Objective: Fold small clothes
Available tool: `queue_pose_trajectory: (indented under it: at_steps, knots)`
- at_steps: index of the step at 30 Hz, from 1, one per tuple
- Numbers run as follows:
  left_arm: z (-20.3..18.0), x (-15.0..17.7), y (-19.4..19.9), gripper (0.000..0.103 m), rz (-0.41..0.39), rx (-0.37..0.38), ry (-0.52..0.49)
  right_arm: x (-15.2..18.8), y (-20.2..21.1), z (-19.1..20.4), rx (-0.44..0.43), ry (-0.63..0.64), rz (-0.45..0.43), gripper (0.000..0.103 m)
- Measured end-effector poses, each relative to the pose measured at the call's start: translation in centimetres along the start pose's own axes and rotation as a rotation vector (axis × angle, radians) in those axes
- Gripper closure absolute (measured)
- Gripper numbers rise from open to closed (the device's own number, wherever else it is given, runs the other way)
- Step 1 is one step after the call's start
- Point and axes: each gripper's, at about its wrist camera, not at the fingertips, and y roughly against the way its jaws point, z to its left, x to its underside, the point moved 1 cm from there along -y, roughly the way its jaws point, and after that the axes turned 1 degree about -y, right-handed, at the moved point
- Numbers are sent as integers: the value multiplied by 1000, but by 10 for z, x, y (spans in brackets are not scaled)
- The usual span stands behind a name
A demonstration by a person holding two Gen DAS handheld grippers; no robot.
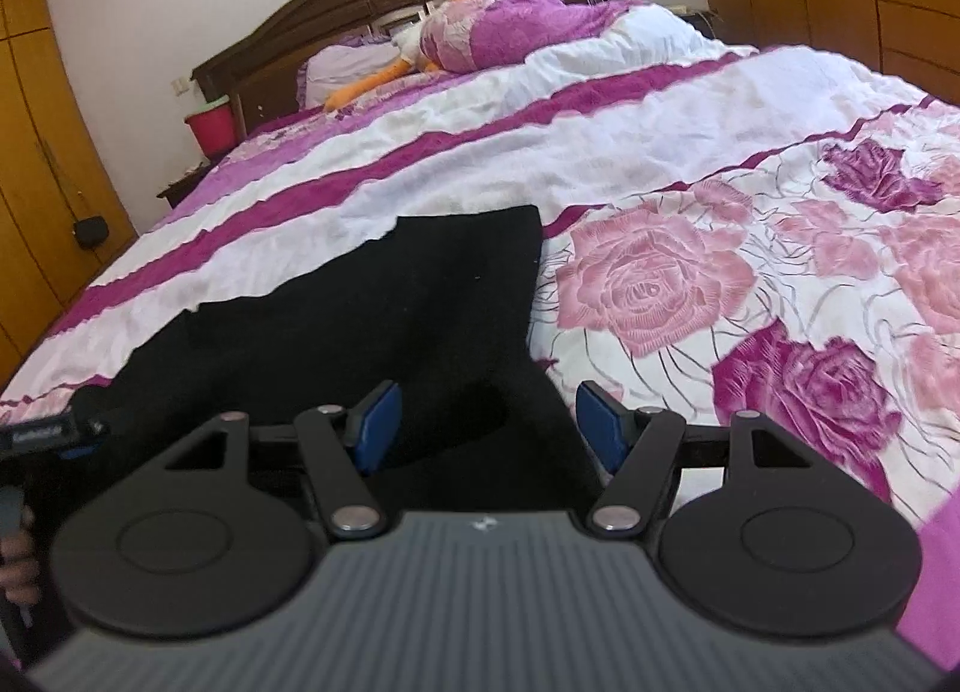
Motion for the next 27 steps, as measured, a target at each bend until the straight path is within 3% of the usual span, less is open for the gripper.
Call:
queue_pose_trajectory:
  at_steps: [5,7,9,11,17,21,23,27]
  knots:
    - [-1,2,-17,39,9,-21,13,-3,-31,-8,-9,-33,40,37]
    - [-2,1,-19,46,6,-8,26,-1,-38,-8,-15,-26,40,36]
    - [-6,-1,-19,76,8,24,14,0,-40,-6,-25,-14,33,36]
    - [-12,-3,-19,88,3,32,-7,0,-42,-6,-47,-17,29,36]
    - [-34,-22,4,91,-154,-31,-147,-1,-44,-5,-83,-11,15,37]
    - [-31,-37,9,91,-250,-129,-185,2,-44,-8,-83,-14,1,39]
    - [-23,-39,-3,91,-214,-161,-184,4,-45,-7,-76,-4,-2,39]
    - [-7,-27,-35,90,-68,-172,-170,4,-46,-2,-59,26,1,39]
